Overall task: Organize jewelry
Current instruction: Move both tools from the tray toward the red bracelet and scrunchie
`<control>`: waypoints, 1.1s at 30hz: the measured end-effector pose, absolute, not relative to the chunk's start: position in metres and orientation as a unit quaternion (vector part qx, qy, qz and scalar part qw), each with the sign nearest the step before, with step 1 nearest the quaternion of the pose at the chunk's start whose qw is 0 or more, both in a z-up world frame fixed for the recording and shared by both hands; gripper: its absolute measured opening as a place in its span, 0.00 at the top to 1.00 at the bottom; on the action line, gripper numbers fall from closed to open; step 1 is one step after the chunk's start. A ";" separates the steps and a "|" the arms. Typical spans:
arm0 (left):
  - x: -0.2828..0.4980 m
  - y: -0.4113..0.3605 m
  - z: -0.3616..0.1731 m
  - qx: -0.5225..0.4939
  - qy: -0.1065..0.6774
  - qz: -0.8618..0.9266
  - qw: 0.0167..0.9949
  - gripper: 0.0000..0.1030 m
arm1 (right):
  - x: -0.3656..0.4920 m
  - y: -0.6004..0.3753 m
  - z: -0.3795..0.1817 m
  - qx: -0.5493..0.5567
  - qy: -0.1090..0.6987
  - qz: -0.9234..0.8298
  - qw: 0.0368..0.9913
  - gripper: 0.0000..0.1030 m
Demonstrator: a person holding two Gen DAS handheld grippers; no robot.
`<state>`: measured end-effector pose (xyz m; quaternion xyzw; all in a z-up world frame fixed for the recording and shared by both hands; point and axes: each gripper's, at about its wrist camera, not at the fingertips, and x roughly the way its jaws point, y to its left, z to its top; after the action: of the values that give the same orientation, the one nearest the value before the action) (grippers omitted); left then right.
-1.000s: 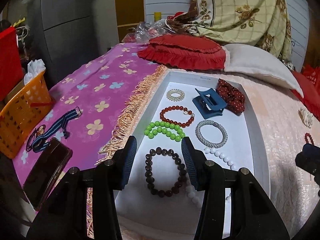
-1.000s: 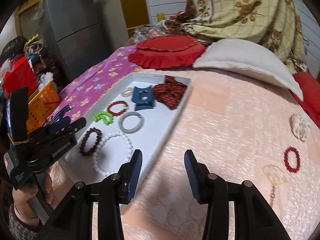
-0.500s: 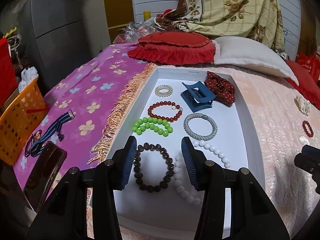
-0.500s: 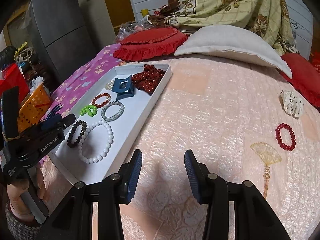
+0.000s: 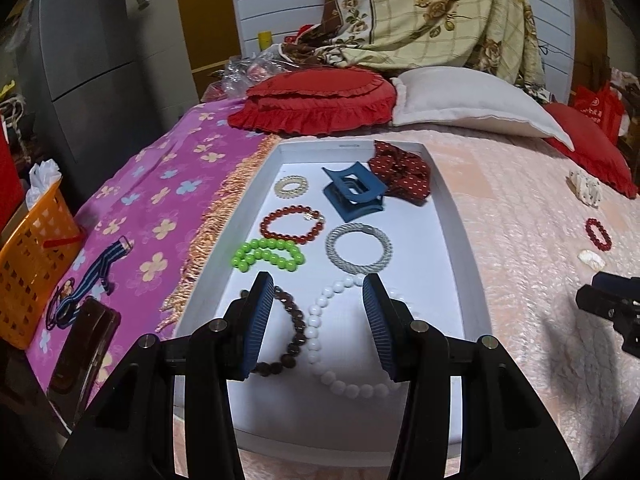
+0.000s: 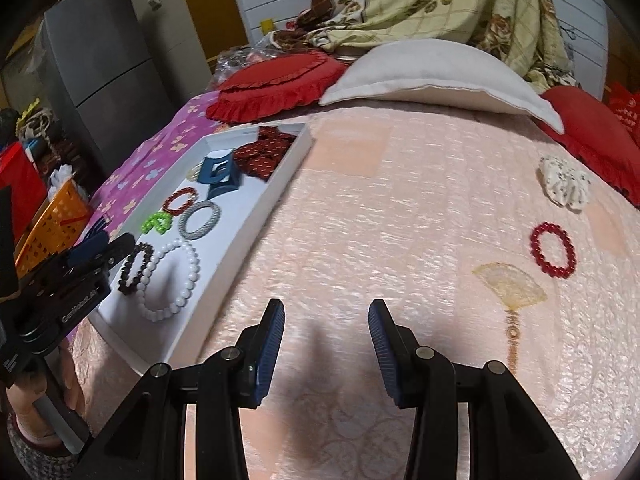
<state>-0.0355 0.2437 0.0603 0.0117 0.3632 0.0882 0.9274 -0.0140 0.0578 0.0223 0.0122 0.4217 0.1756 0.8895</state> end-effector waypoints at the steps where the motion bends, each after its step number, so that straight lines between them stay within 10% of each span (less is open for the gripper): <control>1: -0.036 0.241 0.060 0.012 0.364 0.085 0.927 0.56 | -0.014 0.053 0.022 0.014 0.422 0.171 0.890 0.59; 33: 0.013 0.055 0.076 -0.018 0.466 -0.104 0.879 0.56 | 0.005 -0.203 0.008 0.123 0.415 0.026 0.901 0.59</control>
<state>0.0127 0.0551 0.0758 -0.0179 0.4659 -0.1037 0.8786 0.0047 -0.2034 0.0078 0.1229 0.4150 0.0256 0.9011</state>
